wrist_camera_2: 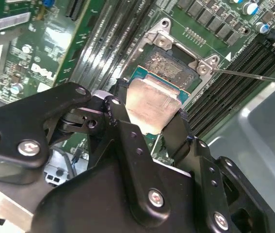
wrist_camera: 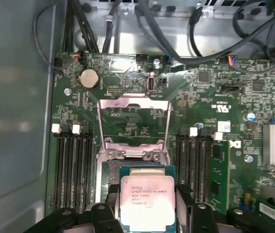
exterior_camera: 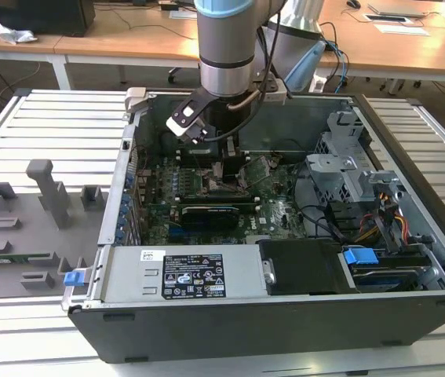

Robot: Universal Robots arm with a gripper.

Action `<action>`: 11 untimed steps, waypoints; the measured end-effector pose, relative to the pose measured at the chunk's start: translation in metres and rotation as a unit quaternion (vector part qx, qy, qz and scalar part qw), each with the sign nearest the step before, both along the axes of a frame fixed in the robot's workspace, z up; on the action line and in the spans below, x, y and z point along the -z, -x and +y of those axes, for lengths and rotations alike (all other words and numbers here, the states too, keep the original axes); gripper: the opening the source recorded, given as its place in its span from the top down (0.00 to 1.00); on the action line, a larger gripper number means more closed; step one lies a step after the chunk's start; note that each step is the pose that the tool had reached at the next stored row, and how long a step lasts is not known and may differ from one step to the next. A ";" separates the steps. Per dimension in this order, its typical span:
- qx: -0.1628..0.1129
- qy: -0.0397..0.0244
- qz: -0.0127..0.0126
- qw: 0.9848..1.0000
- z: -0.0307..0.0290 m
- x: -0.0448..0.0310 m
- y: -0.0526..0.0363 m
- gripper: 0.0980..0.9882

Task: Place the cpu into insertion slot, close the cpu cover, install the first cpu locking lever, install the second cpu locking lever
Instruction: 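Place the cpu into insertion slot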

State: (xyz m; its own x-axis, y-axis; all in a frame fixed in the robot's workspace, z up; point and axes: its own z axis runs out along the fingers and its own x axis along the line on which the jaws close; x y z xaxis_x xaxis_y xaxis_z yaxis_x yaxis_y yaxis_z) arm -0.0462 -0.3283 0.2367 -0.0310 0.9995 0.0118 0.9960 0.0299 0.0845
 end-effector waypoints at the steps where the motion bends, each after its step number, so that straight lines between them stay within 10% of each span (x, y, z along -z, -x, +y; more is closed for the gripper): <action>1: 0.000 0.000 0.000 1.000 0.0019 0.0025 0.0007 0.50; 11: 0.000 0.001 0.003 1.000 0.0092 0.0235 0.0022 0.50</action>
State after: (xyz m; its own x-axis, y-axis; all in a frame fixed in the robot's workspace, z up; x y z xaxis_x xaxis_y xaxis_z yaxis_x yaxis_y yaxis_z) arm -0.0484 -0.3190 0.2132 -0.0315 0.9995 0.0102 0.9965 0.0306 0.0779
